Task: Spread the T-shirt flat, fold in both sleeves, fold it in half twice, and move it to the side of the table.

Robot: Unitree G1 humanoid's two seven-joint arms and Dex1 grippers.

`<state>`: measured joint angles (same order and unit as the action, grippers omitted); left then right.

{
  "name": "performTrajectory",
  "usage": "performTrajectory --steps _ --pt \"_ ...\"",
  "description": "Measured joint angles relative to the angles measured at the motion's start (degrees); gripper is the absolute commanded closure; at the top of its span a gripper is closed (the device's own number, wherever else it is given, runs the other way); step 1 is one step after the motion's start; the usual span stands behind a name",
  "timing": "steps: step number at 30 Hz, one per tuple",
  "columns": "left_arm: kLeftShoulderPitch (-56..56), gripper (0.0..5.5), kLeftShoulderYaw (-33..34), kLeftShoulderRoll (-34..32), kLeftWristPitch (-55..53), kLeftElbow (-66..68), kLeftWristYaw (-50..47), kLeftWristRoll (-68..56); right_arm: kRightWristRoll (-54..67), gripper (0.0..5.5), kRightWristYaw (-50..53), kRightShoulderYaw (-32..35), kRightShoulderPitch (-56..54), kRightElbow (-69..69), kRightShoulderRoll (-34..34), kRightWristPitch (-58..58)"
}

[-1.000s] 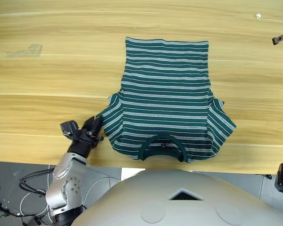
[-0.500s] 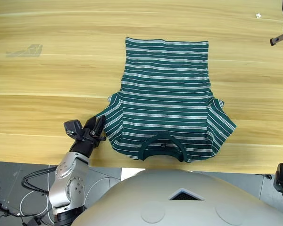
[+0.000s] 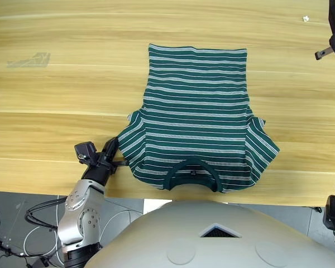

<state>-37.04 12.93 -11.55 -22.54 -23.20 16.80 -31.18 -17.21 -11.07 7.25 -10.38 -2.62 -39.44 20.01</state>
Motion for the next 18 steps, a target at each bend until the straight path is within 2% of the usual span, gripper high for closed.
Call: performTrajectory --steps 9,18 --pt "0.0 5.47 -0.3 -0.2 0.9 0.0 0.0 1.0 -1.1 4.17 0.9 -0.1 0.1 1.2 0.3 0.7" --pt "-0.4 5.47 -1.5 1.1 10.2 -4.7 2.4 3.6 -1.4 4.17 0.9 -1.0 0.0 1.7 1.2 0.8"
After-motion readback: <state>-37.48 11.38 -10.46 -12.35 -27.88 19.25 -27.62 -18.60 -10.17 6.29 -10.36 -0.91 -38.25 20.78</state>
